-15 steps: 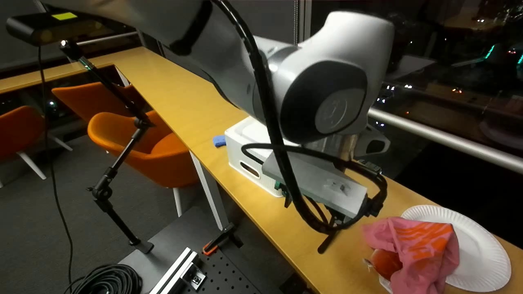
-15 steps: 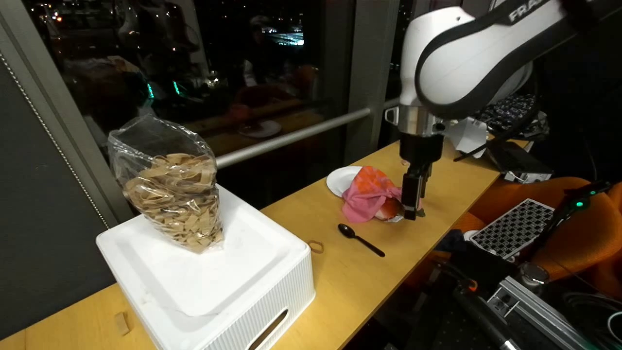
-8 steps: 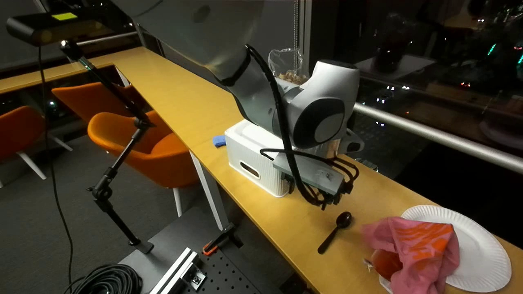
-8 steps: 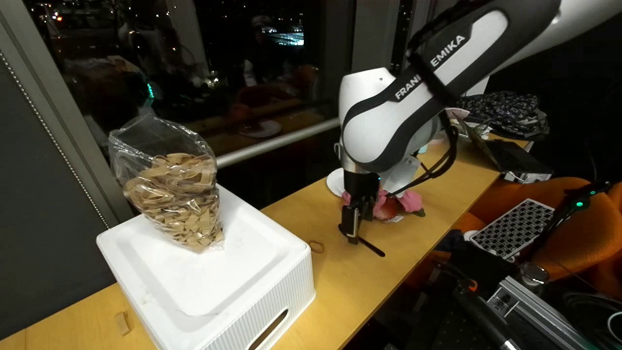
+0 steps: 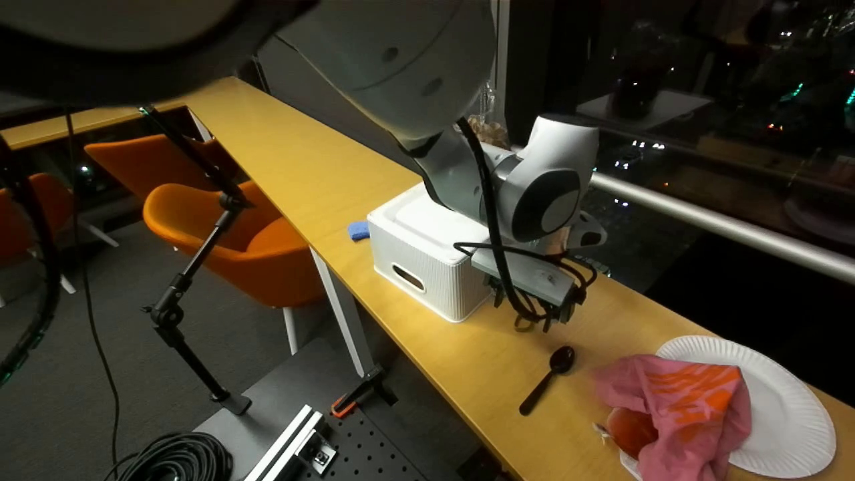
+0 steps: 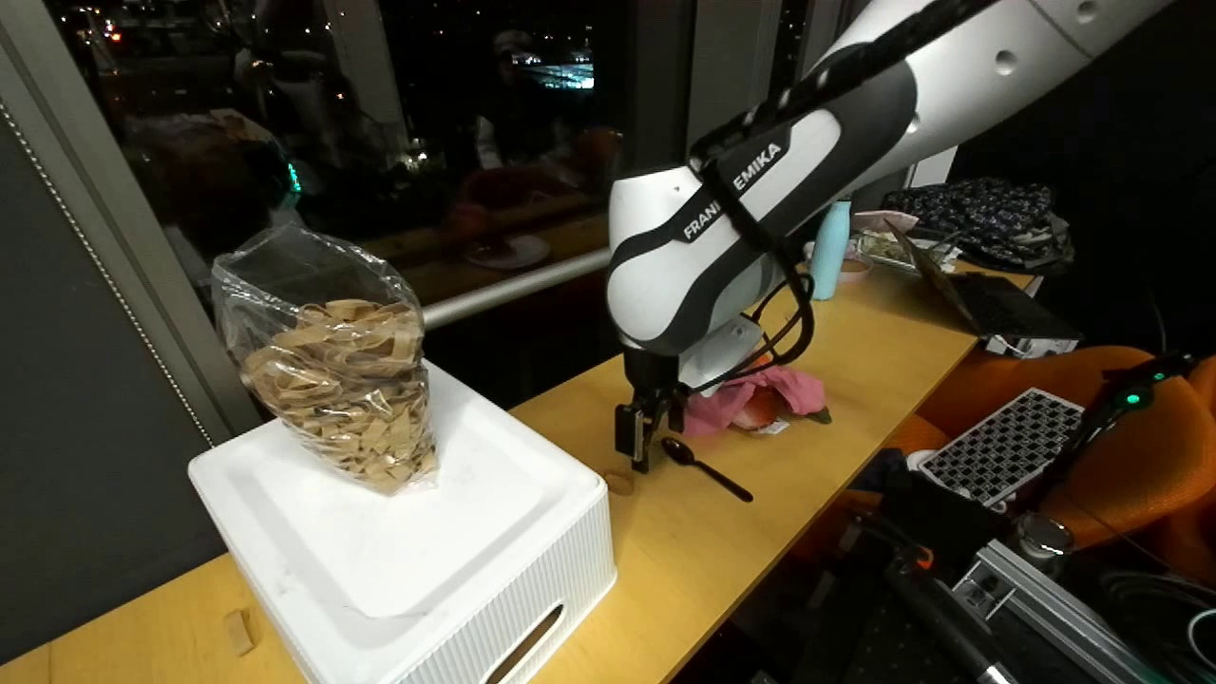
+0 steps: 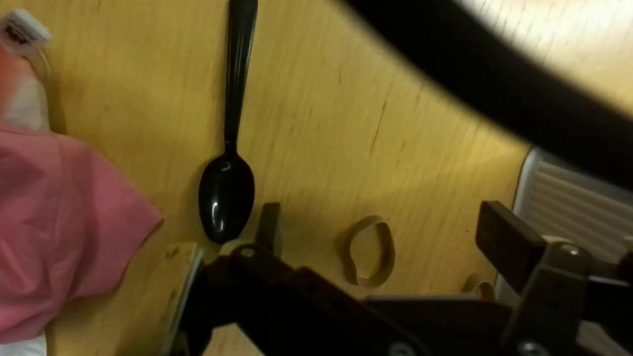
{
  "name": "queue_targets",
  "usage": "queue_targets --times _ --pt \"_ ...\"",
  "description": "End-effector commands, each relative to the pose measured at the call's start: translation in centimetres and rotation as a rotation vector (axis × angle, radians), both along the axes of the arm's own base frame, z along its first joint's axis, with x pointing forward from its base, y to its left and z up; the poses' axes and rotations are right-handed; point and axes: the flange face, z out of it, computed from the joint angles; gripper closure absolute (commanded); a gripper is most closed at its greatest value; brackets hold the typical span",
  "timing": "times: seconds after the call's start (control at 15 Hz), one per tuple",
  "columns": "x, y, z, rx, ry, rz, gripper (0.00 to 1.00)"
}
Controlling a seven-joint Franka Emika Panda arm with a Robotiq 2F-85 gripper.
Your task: Pick the three brown rubber bands from the table and put them in the clear rubber band bag one by one
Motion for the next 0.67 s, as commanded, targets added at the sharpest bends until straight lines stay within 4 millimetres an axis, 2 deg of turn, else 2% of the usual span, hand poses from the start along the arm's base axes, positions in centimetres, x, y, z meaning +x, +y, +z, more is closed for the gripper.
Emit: queue_targets --times 0.0,0.27,0.6 --pt "2.5 1.4 -2.7 -0.015 -0.012 -0.032 0.0" --pt "3.6 2.4 -5.2 -0.018 -0.02 -0.079 0.0" --pt "4.5 3.2 -6.1 -0.009 -0.072 -0.139 0.0"
